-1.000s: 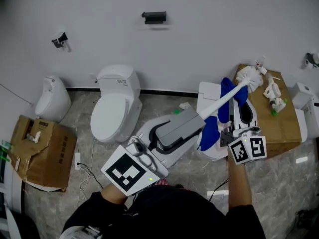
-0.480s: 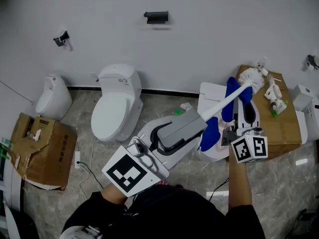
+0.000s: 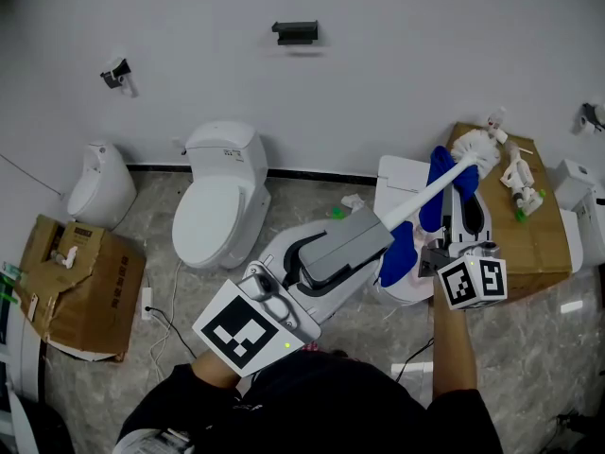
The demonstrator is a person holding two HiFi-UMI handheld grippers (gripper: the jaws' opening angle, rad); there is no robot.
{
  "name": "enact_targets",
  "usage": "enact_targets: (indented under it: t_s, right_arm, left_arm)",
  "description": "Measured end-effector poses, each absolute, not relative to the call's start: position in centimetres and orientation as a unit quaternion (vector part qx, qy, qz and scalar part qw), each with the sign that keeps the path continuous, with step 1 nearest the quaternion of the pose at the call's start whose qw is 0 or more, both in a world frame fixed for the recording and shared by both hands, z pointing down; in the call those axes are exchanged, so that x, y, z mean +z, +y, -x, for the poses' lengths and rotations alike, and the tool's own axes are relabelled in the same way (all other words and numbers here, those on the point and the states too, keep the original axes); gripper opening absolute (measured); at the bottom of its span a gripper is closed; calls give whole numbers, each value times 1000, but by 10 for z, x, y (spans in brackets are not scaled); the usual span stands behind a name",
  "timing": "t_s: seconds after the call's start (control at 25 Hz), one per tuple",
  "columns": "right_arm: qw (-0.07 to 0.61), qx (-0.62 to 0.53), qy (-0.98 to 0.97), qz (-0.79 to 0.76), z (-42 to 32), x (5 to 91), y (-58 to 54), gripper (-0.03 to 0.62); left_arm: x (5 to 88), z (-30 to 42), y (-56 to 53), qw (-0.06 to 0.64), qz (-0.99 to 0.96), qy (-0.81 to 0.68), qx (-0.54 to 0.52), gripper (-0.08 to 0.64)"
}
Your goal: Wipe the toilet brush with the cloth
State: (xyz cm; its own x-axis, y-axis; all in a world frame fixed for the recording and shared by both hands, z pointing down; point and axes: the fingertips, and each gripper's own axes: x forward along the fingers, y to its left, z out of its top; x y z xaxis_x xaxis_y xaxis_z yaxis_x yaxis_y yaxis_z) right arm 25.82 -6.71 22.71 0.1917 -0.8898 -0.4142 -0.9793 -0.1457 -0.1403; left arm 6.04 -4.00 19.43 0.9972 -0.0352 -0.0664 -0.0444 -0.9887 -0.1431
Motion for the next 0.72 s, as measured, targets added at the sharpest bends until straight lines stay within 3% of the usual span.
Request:
enact_targets:
  t_s: [0.72]
  right_arm:
    - [157,118,659,726,-226,239,-84,66]
  left_arm:
    - [191,-58,-47,68,996,27,42,178]
